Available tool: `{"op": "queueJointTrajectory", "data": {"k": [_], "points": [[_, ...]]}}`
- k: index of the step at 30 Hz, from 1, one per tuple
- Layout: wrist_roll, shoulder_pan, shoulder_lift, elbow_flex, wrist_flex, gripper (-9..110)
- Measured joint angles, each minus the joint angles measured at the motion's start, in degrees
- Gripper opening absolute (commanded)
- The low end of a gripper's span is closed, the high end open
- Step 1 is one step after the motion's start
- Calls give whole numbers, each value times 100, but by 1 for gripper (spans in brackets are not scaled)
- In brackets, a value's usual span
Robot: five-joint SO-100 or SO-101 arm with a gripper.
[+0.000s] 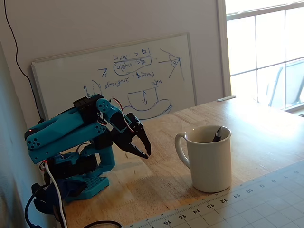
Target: Grasp a pen and put it in a mug.
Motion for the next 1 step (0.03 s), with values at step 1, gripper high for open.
{"op": "queueJointTrajectory", "data": {"k": [1], "points": [[0,0,0,0,0,1]]}}
